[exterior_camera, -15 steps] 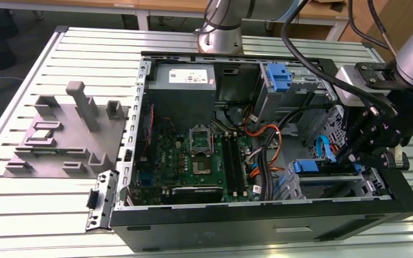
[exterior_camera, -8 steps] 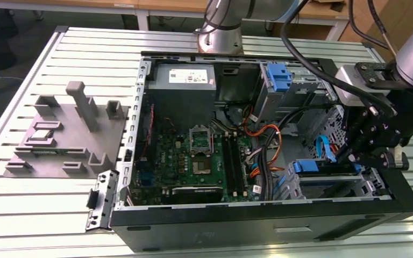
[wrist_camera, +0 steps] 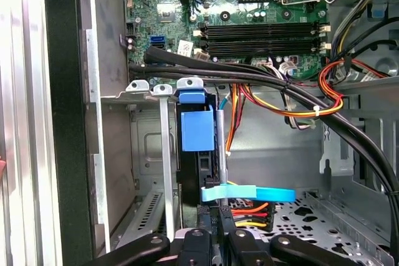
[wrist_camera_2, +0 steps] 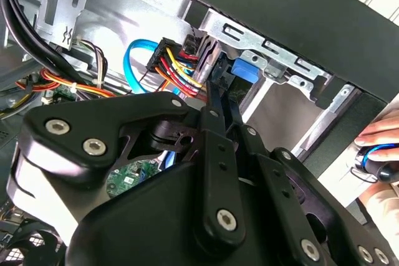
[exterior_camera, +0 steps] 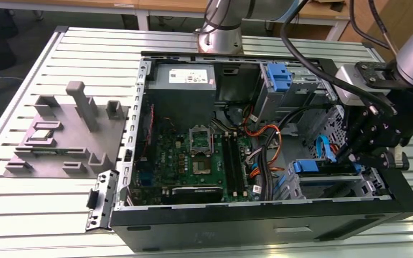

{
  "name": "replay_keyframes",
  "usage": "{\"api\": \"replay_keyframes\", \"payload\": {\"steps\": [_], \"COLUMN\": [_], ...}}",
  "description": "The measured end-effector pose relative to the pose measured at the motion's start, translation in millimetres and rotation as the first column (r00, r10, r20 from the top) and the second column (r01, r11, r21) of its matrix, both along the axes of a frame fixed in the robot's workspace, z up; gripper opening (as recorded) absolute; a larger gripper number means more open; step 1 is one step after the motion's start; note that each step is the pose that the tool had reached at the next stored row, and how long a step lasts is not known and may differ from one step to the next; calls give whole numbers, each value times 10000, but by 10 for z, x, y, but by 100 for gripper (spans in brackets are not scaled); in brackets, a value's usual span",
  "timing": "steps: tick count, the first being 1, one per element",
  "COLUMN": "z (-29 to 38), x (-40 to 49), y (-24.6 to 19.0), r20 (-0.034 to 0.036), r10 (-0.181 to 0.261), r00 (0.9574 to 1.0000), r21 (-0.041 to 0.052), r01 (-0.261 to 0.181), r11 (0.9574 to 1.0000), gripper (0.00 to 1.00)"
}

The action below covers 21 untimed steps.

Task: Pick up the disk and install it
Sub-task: 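Insert the second disk wire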

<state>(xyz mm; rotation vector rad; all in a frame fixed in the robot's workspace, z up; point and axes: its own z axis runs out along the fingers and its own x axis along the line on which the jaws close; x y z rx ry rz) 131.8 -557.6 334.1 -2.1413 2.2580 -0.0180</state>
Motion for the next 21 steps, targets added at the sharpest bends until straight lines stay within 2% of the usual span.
{"api": "replay_keyframes", "payload": {"steps": [11, 21], "z": [-1, -38], "x": [-11, -12], "y": [-6, -6], "r20": [0, 0], "r10": [0, 1], "r00": [10000, 10000], "r21": [-2, 2], "r01": [0, -1], "r11": [10000, 10000], "gripper": [17, 17]}}
